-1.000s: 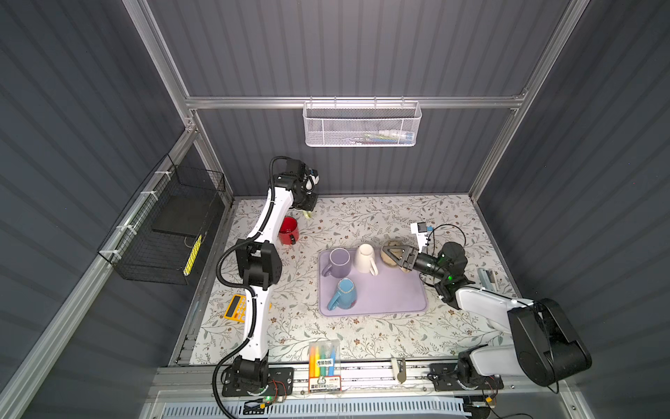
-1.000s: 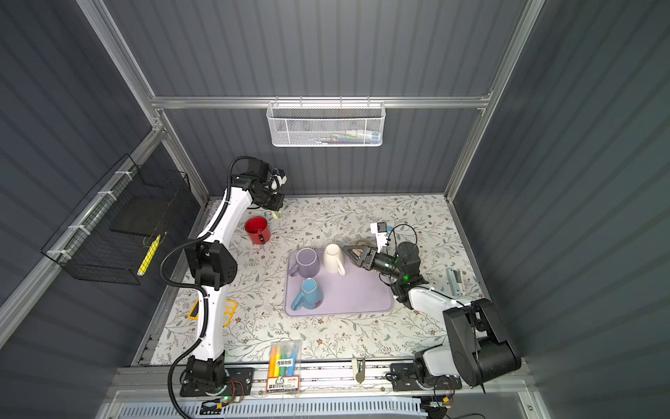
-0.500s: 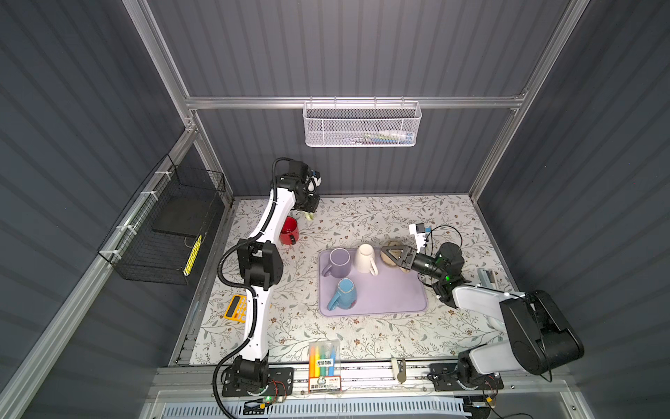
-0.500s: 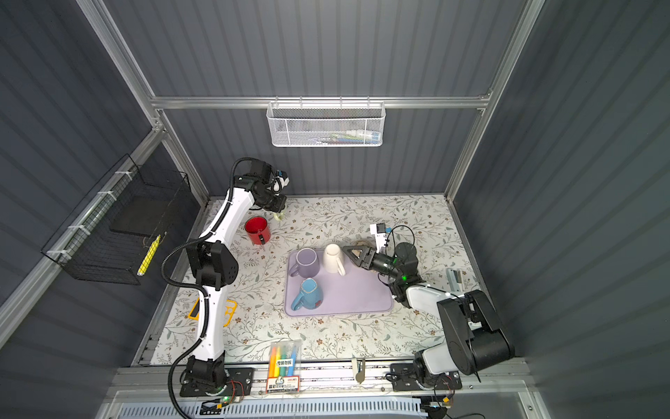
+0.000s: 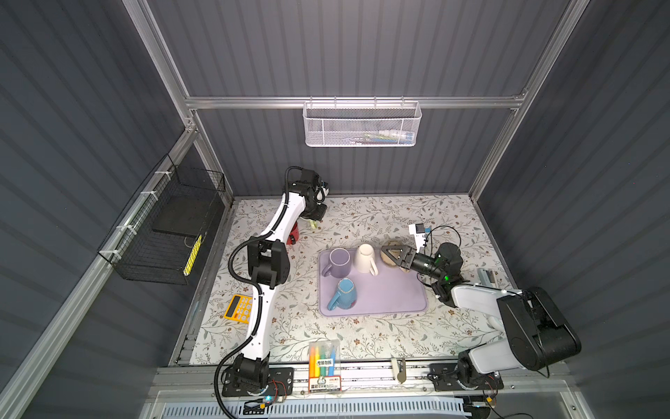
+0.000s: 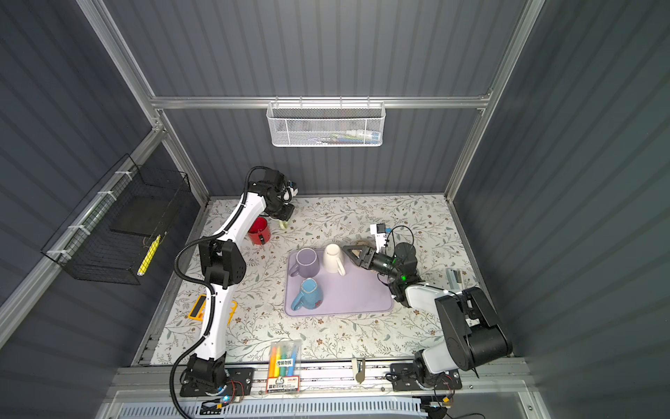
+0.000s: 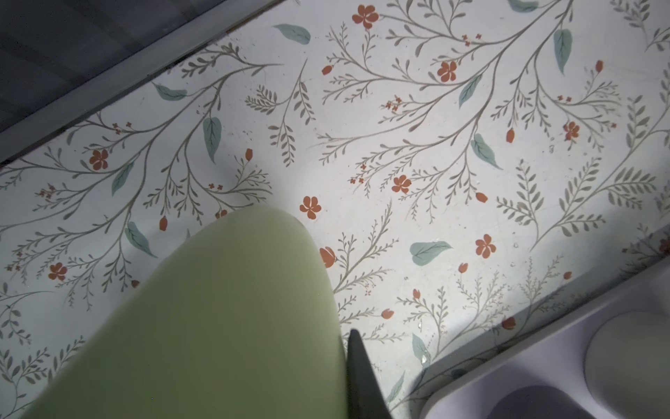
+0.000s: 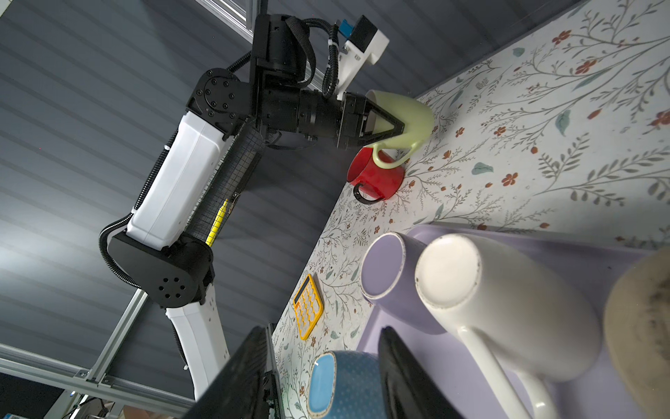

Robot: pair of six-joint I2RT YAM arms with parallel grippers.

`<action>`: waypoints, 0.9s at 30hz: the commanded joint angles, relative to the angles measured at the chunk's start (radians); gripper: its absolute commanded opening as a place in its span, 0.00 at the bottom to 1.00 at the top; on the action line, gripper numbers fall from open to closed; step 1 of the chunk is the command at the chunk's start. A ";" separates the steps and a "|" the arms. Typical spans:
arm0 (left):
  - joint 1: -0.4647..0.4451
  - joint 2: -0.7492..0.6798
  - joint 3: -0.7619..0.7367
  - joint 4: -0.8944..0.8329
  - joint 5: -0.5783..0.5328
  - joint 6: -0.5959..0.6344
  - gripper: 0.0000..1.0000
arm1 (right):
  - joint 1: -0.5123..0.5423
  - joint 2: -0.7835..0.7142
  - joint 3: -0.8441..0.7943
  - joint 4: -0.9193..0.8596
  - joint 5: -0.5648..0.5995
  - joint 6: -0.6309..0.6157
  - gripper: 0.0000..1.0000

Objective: Turn the mug right side up

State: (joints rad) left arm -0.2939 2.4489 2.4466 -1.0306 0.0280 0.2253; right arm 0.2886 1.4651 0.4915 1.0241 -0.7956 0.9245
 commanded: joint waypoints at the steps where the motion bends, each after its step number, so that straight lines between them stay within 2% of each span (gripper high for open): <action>1: -0.004 -0.004 0.006 -0.006 -0.028 0.026 0.00 | 0.000 0.000 -0.012 0.002 0.015 -0.004 0.52; 6: -0.004 0.004 -0.001 -0.005 -0.039 0.028 0.00 | 0.000 -0.021 -0.006 -0.085 0.042 -0.042 0.52; 18: -0.004 0.044 0.024 -0.039 -0.054 0.042 0.00 | 0.013 -0.130 0.052 -0.437 0.161 -0.207 0.52; 27: -0.005 0.050 0.020 -0.058 -0.050 0.054 0.00 | 0.018 -0.141 0.055 -0.469 0.185 -0.220 0.52</action>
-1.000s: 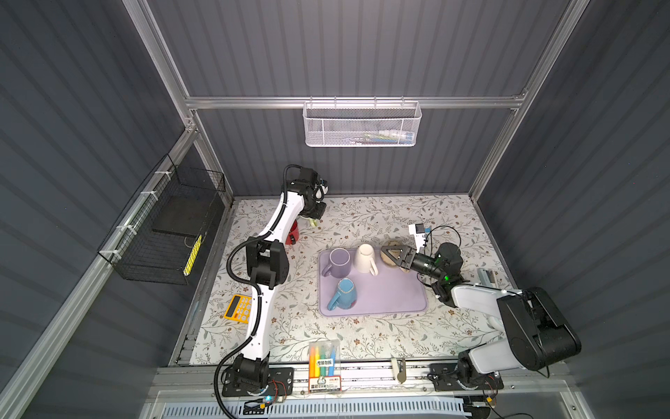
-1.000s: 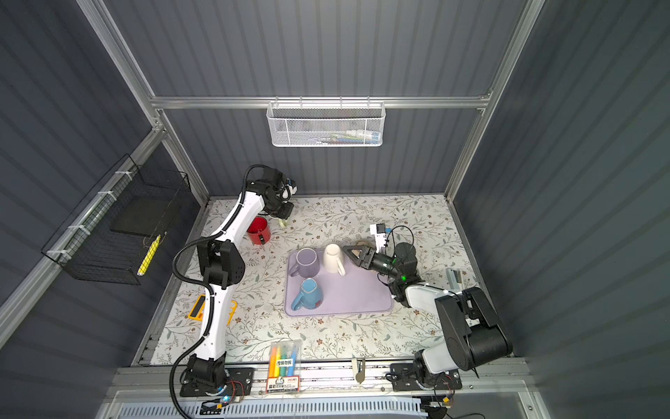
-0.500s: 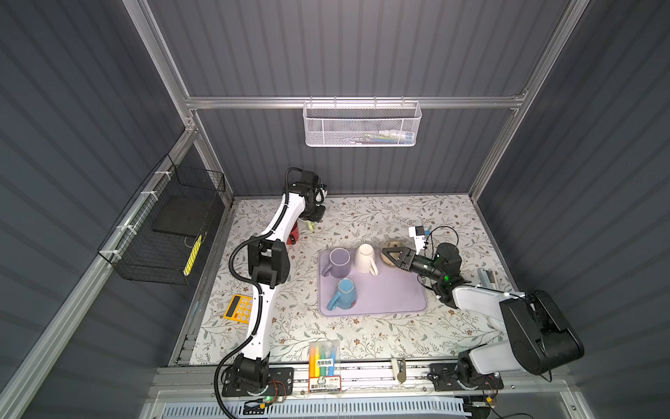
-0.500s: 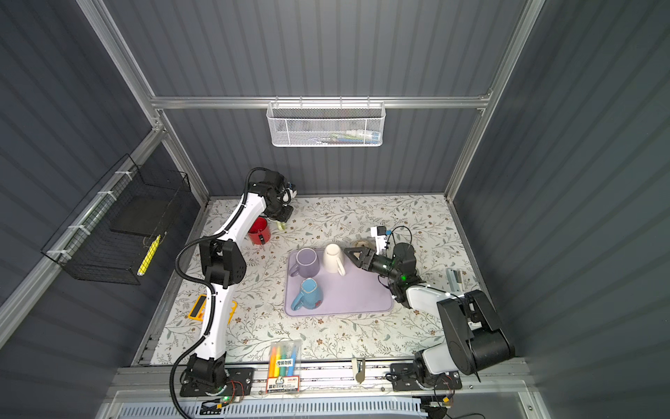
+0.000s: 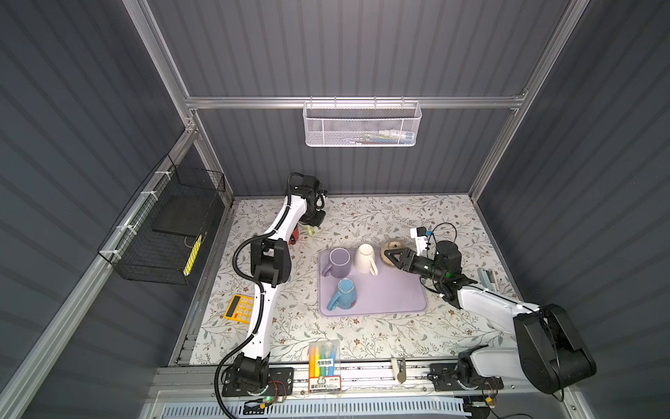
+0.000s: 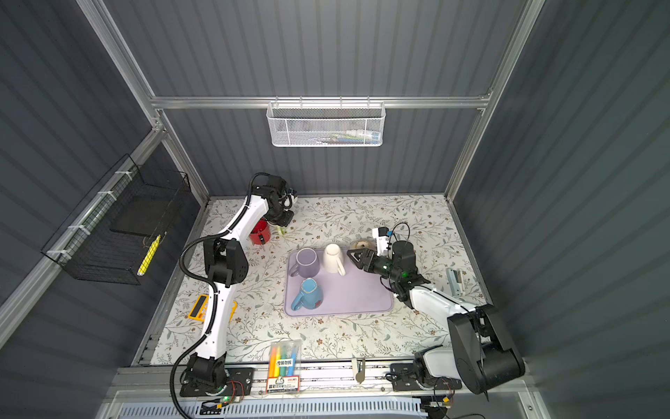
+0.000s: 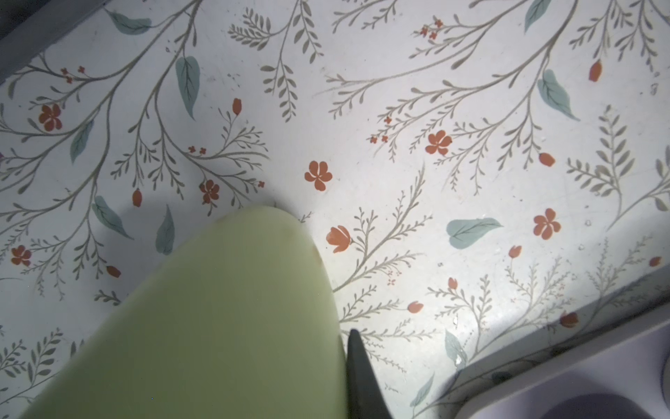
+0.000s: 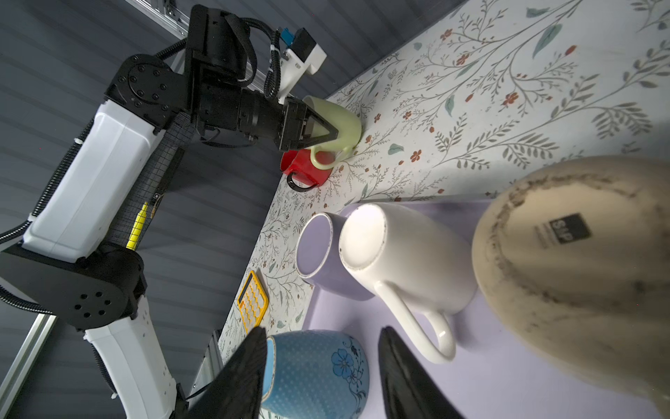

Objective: Turn the mug right side up

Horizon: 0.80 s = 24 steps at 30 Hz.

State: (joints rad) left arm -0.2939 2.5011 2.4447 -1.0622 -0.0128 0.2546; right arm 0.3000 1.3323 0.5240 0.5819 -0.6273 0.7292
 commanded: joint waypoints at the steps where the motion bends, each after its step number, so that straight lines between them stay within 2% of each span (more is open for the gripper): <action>1: -0.005 -0.003 0.022 -0.029 -0.012 0.026 0.00 | 0.007 -0.008 0.021 -0.028 0.018 -0.025 0.52; 5: -0.005 -0.005 0.022 -0.032 -0.021 0.028 0.00 | 0.009 -0.008 0.023 -0.029 0.022 -0.028 0.52; 8: -0.005 -0.004 0.023 -0.032 -0.023 0.028 0.17 | 0.010 -0.006 0.021 -0.029 0.021 -0.027 0.52; 10: -0.005 -0.003 0.025 -0.029 -0.027 0.026 0.31 | 0.011 -0.006 0.021 -0.028 0.023 -0.029 0.52; 13: -0.005 -0.001 0.024 -0.016 -0.030 0.027 0.46 | 0.011 -0.007 0.020 -0.029 0.024 -0.030 0.52; 15: -0.005 0.005 0.034 -0.009 -0.033 0.029 0.52 | 0.011 -0.010 0.019 -0.030 0.025 -0.030 0.52; 24: -0.005 0.006 0.067 0.005 -0.032 0.024 0.61 | 0.011 -0.014 0.019 -0.034 0.030 -0.032 0.52</action>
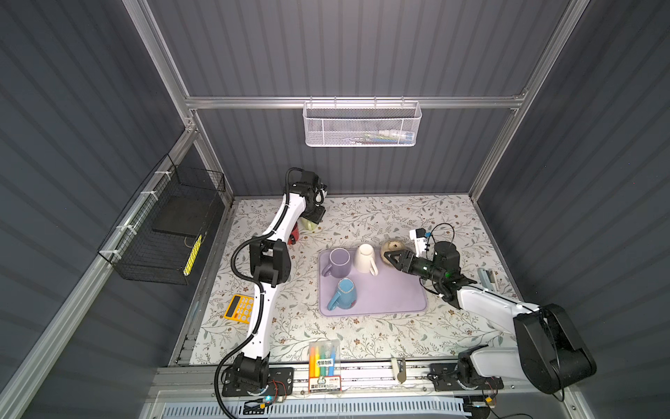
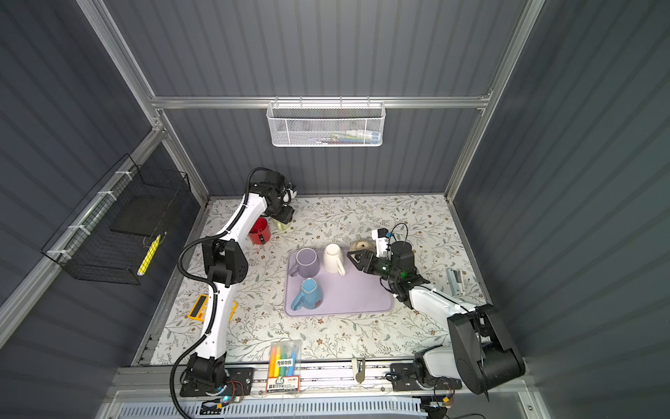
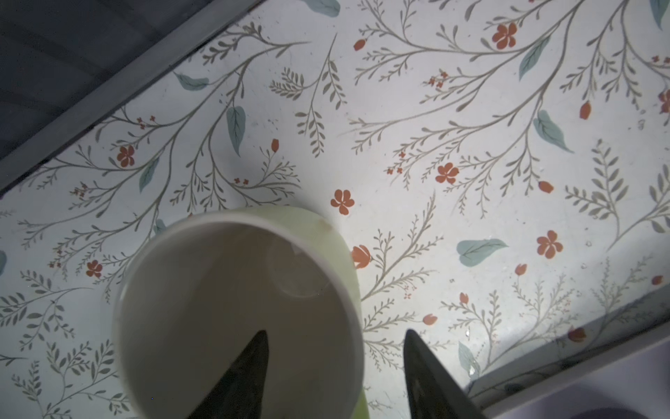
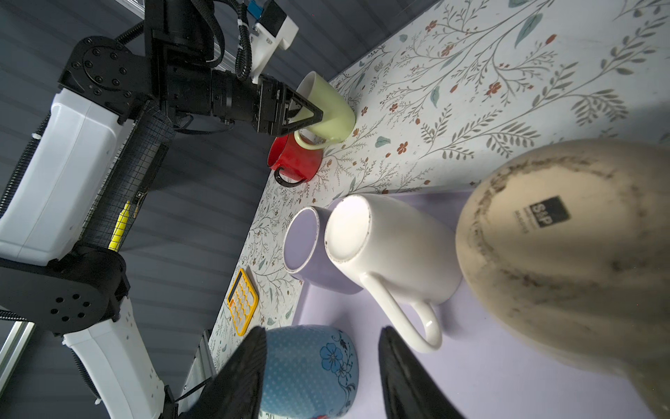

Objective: Turn the mug right side up
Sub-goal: 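Open the left gripper off the green mug and lift it away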

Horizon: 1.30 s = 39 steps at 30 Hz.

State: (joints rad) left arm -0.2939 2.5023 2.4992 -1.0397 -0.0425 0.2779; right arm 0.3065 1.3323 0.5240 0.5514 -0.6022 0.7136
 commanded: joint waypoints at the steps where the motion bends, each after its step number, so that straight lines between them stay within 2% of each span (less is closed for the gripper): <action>1: -0.005 0.002 0.011 -0.016 0.001 0.000 0.62 | 0.005 -0.012 0.020 -0.005 0.004 -0.017 0.52; 11: -0.011 -0.096 -0.035 0.062 0.024 0.003 0.68 | 0.009 -0.014 0.029 -0.022 0.012 -0.026 0.53; 18: -0.028 -0.268 -0.199 0.178 0.057 0.040 0.71 | 0.008 -0.028 0.042 -0.062 0.020 -0.056 0.53; 31: -0.076 -0.571 -0.504 0.307 -0.036 0.035 0.73 | 0.009 -0.045 0.082 -0.147 0.031 -0.117 0.54; 39: -0.113 -0.817 -0.775 0.352 -0.092 -0.021 0.73 | 0.008 -0.040 0.097 -0.152 0.033 -0.120 0.54</action>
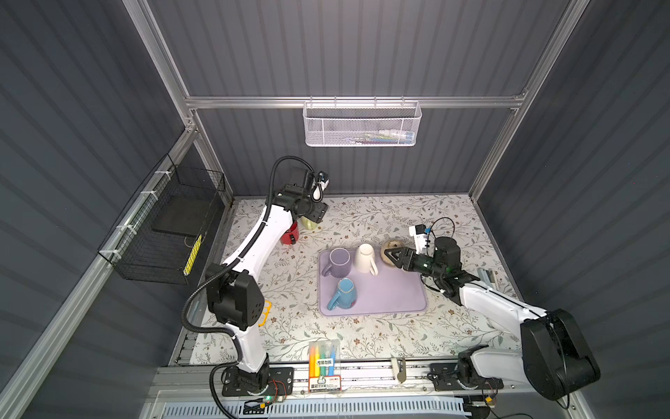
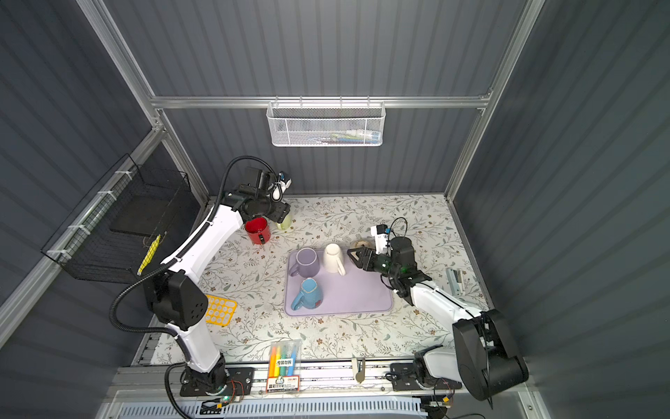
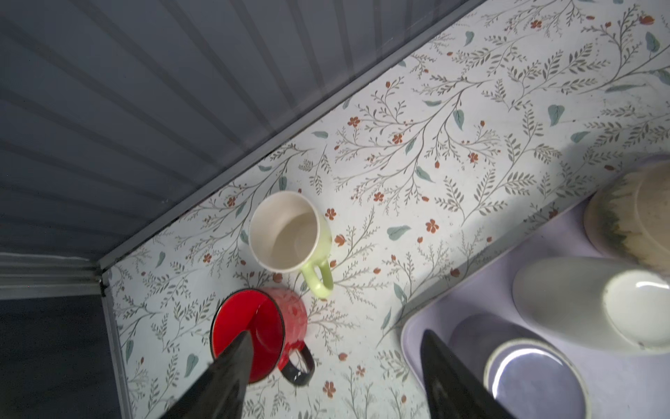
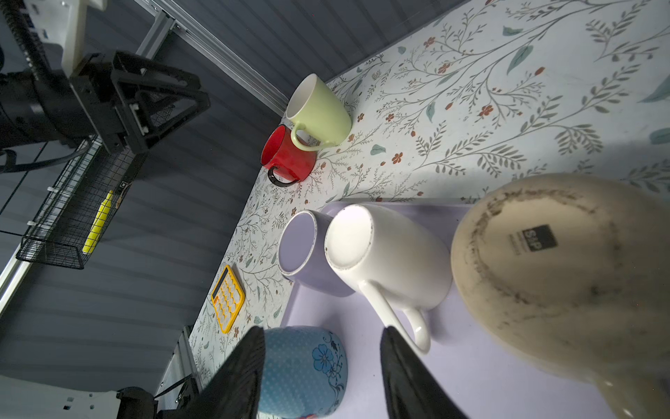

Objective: Turn the mug right side up
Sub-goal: 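Open the left gripper off the green mug and lift it away, then move the left gripper over the blue mug on the tray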

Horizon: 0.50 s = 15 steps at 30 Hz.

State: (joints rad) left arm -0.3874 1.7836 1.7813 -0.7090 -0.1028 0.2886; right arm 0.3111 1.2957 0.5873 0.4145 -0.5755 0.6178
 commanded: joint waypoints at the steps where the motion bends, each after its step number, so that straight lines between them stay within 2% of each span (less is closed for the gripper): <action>1: -0.026 -0.131 -0.093 0.026 -0.030 -0.035 0.73 | 0.003 -0.001 0.036 -0.019 0.005 -0.028 0.54; 5: -0.037 -0.282 -0.289 0.082 -0.069 -0.035 0.73 | 0.001 0.007 0.055 -0.032 0.002 -0.039 0.54; 9: -0.044 -0.439 -0.467 0.106 -0.013 -0.067 0.73 | 0.000 0.015 0.078 -0.062 -0.007 -0.057 0.54; 15: -0.096 -0.591 -0.622 0.084 0.016 -0.146 0.77 | -0.005 0.024 0.130 -0.151 0.008 -0.102 0.54</action>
State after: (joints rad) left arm -0.4500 1.2434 1.2148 -0.6262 -0.1188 0.2020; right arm 0.3103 1.3033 0.6746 0.3305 -0.5751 0.5625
